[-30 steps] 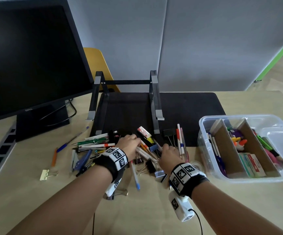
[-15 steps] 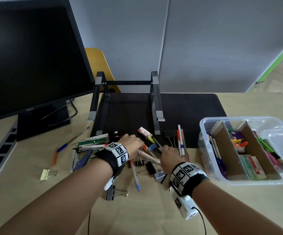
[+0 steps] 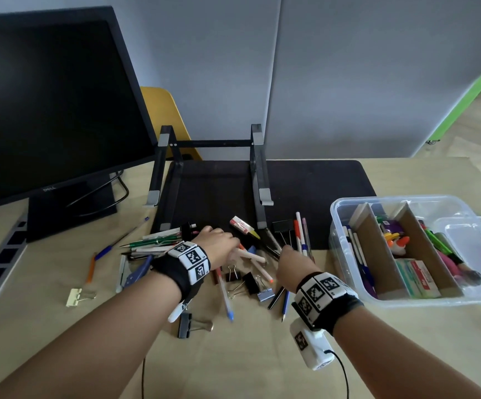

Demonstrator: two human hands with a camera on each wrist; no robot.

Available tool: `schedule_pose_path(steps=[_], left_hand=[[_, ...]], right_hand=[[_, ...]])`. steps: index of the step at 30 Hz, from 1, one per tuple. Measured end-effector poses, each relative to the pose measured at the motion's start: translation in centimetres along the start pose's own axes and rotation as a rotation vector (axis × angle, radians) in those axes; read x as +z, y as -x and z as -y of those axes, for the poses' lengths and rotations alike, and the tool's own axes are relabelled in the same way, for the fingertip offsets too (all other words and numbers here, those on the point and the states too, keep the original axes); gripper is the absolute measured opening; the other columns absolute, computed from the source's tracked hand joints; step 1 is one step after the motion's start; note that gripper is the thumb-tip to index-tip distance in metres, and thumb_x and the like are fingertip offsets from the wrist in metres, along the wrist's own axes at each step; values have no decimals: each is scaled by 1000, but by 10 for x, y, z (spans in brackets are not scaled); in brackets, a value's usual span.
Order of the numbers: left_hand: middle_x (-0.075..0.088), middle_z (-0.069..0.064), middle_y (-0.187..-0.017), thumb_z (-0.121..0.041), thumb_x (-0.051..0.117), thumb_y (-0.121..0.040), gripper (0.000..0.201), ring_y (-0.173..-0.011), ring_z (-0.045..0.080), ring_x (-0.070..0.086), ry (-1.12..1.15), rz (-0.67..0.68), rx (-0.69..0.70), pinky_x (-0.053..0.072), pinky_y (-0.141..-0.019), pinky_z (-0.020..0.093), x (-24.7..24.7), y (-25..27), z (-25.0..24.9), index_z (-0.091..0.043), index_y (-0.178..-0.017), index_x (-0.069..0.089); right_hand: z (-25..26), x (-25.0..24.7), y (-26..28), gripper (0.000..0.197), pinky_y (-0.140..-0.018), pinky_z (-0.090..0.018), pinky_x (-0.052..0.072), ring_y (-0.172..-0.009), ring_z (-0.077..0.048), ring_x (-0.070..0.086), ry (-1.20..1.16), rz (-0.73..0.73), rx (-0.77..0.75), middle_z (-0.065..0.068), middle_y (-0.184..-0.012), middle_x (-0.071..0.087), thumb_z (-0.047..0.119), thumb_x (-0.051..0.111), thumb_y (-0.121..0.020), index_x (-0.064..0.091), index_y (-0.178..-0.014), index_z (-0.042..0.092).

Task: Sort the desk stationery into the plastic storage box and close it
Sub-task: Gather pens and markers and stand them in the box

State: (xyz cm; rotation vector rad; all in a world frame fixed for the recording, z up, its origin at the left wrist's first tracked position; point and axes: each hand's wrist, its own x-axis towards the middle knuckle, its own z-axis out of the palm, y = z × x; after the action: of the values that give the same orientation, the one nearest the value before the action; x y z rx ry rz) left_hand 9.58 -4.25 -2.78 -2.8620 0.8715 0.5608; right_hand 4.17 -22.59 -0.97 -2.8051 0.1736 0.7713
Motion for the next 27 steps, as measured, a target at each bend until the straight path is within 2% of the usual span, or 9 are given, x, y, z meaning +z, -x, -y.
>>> schedule_pose_path(steps=[5, 7, 10, 13, 16, 18, 22, 25, 27], left_hand=[[58, -1, -105, -13, 40, -96, 18, -103, 21, 53, 141, -147, 24, 30, -86, 32, -6, 7, 3, -18, -105, 54], [59, 1, -105, -13, 41, -98, 19, -99, 22, 56, 230, -204, 50, 32, -82, 30, -11, 11, -1, -17, -109, 55], [61, 4, -109, -20, 38, -101, 26, -99, 23, 57, 338, -273, 52, 41, -87, 34, -21, 20, -11, -17, -120, 55], [60, 5, -108, -23, 36, -102, 26, -96, 23, 58, 437, -299, 2, 45, -82, 36, -31, 30, -21, -14, -121, 52], [57, 3, -96, -25, 35, -102, 24, -84, 22, 58, 478, -316, -33, 46, -72, 35, -38, 35, -30, -12, -116, 48], [56, 0, -89, -28, 35, -102, 21, -79, 20, 59, 514, -334, -61, 48, -69, 36, -40, 36, -37, -12, -110, 47], [63, 1, -96, -26, 38, -101, 14, -86, 19, 63, 599, -360, -86, 52, -77, 44, -44, 33, -51, -17, -106, 47], [63, -1, -94, -21, 40, -100, 16, -86, 17, 62, 672, -398, -89, 52, -77, 40, -56, 31, -69, -19, -115, 47], [63, -2, -96, -18, 42, -100, 23, -84, 12, 61, 738, -436, -90, 51, -76, 31, -64, 30, -81, -18, -123, 46]], right_hand=[[0, -15, 14, 30, -72, -30, 41, -104, -30, 60, -14, -29, -66, -15, -115, 60, 1, 34, -91, 39, -121, 2], [-2, -19, 20, 29, -73, -31, 41, -104, -31, 60, -10, -29, -79, -15, -115, 60, 1, 35, -91, 39, -120, 2], [-6, -24, 29, 27, -75, -33, 42, -103, -32, 59, -27, -35, -94, -16, -113, 59, 4, 36, -93, 40, -120, 2], [-16, -27, 38, 24, -65, -29, 41, -89, -28, 60, -73, -34, -101, -11, -98, 59, 6, 38, -94, 40, -118, 4], [-30, -31, 49, 23, -53, -23, 38, -75, -23, 56, -149, -61, -133, -5, -82, 54, 8, 39, -95, 41, -117, 4], [-39, -36, 56, 21, -54, -22, 38, -71, -20, 57, -209, -99, -155, -5, -83, 56, 9, 40, -96, 39, -116, 5], [-55, -52, 70, 18, -59, -28, 46, -61, -11, 49, -321, -203, -212, 1, -80, 52, 11, 38, -97, 38, -114, 10], [-65, -65, 82, 29, -68, -32, 48, -77, -22, 60, -468, -330, -198, -10, -95, 62, 11, 37, -97, 34, -126, 13], [-75, -70, 85, 33, -68, -34, 49, -77, -24, 60, -530, -389, -159, -11, -92, 61, 9, 37, -97, 32, -130, 12]])
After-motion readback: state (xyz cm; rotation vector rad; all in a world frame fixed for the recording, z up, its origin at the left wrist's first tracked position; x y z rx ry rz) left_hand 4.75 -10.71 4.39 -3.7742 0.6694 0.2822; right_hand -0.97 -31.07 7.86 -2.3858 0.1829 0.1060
